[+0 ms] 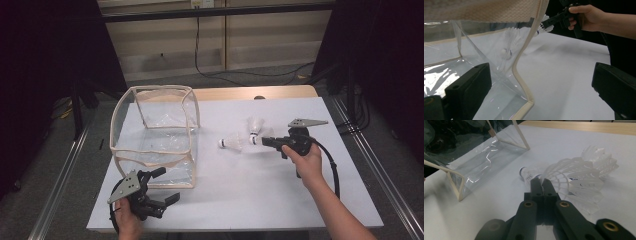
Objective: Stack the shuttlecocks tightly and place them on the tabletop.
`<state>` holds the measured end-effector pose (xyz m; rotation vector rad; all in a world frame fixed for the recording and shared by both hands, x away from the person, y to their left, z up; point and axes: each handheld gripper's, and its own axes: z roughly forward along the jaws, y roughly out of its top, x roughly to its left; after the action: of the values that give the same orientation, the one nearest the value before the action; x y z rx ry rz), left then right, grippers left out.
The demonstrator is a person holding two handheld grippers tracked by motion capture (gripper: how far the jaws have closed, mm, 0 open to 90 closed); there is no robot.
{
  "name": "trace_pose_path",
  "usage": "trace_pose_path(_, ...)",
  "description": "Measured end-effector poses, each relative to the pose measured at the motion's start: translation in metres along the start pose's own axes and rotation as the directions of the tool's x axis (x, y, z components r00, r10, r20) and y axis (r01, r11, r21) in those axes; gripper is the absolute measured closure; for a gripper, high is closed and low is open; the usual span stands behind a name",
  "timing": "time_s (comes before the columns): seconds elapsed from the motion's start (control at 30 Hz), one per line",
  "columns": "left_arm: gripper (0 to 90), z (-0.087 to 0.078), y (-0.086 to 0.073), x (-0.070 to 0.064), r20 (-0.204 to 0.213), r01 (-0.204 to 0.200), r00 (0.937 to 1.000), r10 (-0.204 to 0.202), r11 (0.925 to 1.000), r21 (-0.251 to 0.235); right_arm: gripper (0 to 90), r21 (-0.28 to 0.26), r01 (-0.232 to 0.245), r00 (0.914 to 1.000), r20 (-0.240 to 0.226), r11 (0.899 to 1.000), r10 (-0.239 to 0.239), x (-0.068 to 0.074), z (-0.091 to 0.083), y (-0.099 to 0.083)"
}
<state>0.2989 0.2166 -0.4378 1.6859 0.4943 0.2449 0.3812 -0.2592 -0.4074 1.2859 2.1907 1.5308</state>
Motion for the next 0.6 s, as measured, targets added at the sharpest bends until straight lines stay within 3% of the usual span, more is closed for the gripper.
trace_pose_path(0.6,2.8,0.0002,-0.0001,-0.0001,0.002,0.000,1.0000,0.000,1.0000,-0.003,90.0,0.016,0.009,0.9998,0.016,1.000,-0.009,-0.0013,0.0079,0.0027)
